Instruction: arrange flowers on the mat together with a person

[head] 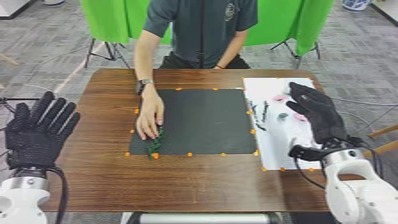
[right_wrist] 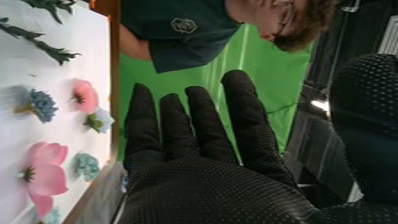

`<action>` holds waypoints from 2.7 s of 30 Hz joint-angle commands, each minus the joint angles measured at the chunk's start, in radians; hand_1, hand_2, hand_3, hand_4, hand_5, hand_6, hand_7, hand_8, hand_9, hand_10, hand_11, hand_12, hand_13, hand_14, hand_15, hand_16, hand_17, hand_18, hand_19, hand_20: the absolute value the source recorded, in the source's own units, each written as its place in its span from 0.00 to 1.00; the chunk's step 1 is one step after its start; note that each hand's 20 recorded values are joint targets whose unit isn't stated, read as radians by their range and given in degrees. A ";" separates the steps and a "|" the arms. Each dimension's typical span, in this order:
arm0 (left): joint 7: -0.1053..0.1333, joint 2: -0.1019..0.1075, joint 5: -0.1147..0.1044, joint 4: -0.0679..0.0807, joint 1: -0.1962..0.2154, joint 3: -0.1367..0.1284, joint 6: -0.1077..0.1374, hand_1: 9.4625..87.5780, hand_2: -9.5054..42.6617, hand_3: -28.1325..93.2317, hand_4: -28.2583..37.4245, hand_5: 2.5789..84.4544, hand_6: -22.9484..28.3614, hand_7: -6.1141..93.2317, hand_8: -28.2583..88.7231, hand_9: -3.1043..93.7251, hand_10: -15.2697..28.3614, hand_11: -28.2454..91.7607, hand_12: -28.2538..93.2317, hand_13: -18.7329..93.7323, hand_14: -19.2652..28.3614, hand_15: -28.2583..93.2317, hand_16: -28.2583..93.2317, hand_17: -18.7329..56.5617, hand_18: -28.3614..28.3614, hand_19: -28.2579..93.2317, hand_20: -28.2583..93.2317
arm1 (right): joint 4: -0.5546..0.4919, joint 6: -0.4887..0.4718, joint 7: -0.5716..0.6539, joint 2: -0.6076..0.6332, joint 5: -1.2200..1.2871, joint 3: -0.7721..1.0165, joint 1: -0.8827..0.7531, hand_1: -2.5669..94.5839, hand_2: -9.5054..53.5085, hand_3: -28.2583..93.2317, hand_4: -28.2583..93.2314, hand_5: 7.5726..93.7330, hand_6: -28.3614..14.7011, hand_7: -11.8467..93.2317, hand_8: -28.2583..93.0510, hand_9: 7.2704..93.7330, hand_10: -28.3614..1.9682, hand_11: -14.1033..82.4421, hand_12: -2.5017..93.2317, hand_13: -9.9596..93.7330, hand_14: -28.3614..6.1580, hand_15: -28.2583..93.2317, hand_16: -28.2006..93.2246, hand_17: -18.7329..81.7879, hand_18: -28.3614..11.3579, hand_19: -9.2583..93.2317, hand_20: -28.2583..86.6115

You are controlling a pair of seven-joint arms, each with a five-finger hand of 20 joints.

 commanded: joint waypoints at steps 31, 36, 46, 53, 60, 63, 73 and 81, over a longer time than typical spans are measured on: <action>0.019 -0.006 -0.025 -0.007 0.019 -0.003 0.047 0.27 0.46 0.75 0.00 0.50 0.57 0.16 0.16 0.42 0.66 0.37 0.28 0.43 0.69 0.41 0.19 0.20 0.72 0.46 0.33 | -0.074 0.120 0.666 0.113 -0.987 0.066 -0.105 0.38 0.00 0.85 0.00 0.52 0.54 0.41 0.10 0.41 0.35 0.79 0.49 0.48 0.28 0.87 0.58 0.42 0.21 0.87 0.61; 0.035 -0.026 -0.026 -0.014 0.044 -0.004 0.046 0.27 0.47 0.75 0.00 0.51 0.57 0.16 0.16 0.43 0.67 0.38 0.29 0.43 0.69 0.42 0.19 0.20 0.72 0.46 0.34 | -0.055 0.024 0.705 0.107 -1.037 0.053 -0.092 0.39 0.00 0.84 0.00 0.59 0.54 0.40 0.11 0.48 0.35 0.78 0.48 0.52 0.26 0.87 0.58 0.45 0.18 0.89 0.61; 0.027 -0.018 -0.016 -0.005 0.019 0.024 0.027 0.26 0.48 0.76 0.00 0.51 0.58 0.17 0.16 0.43 0.67 0.38 0.29 0.43 0.69 0.43 0.19 0.20 0.72 0.47 0.34 | -0.053 -0.147 0.729 0.111 -1.008 0.076 -0.121 0.42 0.00 0.84 0.00 0.58 0.55 0.40 0.11 0.47 0.38 0.79 0.50 0.52 0.27 0.86 0.60 0.45 0.17 0.89 0.61; 0.036 -0.014 -0.021 -0.006 0.023 0.029 0.030 0.26 0.48 0.76 0.00 0.51 0.58 0.17 0.16 0.43 0.67 0.38 0.29 0.43 0.69 0.43 0.18 0.20 0.72 0.47 0.33 | -0.019 -0.259 0.720 0.110 -1.037 0.070 -0.107 0.46 0.00 0.83 0.00 0.58 0.55 0.39 0.11 0.47 0.38 0.78 0.49 0.52 0.27 0.86 0.61 0.45 0.16 0.88 0.61; 0.033 -0.011 -0.033 -0.010 0.008 0.040 0.070 0.26 0.48 0.76 0.00 0.52 0.58 0.17 0.16 0.43 0.67 0.38 0.29 0.43 0.69 0.43 0.19 0.20 0.72 0.47 0.34 | 0.028 -0.244 0.769 0.116 -1.128 0.001 -0.078 0.48 0.00 0.83 0.00 0.61 0.57 0.40 0.11 0.50 0.41 0.79 0.50 0.54 0.28 0.86 0.61 0.46 0.16 0.89 0.61; 0.022 -0.013 -0.031 -0.007 0.003 0.041 0.069 0.26 0.49 0.76 0.00 0.52 0.58 0.17 0.16 0.43 0.68 0.39 0.29 0.43 0.70 0.45 0.19 0.19 0.73 0.48 0.34 | 0.044 -0.186 0.792 0.118 -1.140 -0.026 -0.065 0.55 0.00 0.78 0.00 0.58 0.60 0.56 0.27 0.54 0.43 0.77 0.58 0.57 0.29 0.86 0.62 0.47 0.15 0.90 0.61; 0.028 -0.017 -0.061 -0.012 0.003 0.041 0.092 0.25 0.50 0.77 0.00 0.53 0.59 0.18 0.16 0.44 0.69 0.39 0.29 0.44 0.72 0.46 0.19 0.19 0.73 0.49 0.34 | 0.011 -0.146 0.826 0.121 -1.091 -0.007 -0.073 0.57 0.00 0.82 0.01 0.61 0.63 0.69 0.33 0.65 0.54 0.69 0.69 0.65 0.33 0.85 0.63 0.55 0.16 0.93 0.61; 0.020 -0.005 -0.075 -0.003 -0.019 0.044 0.086 0.25 0.50 0.77 0.00 0.53 0.60 0.19 0.15 0.44 0.69 0.40 0.30 0.44 0.72 0.48 0.19 0.19 0.73 0.50 0.34 | -0.061 -0.117 0.849 0.129 -0.921 0.012 -0.054 0.57 0.00 0.82 0.02 0.61 0.62 0.69 0.34 0.66 0.53 0.69 0.70 0.66 0.31 0.85 0.63 0.55 0.14 0.95 0.61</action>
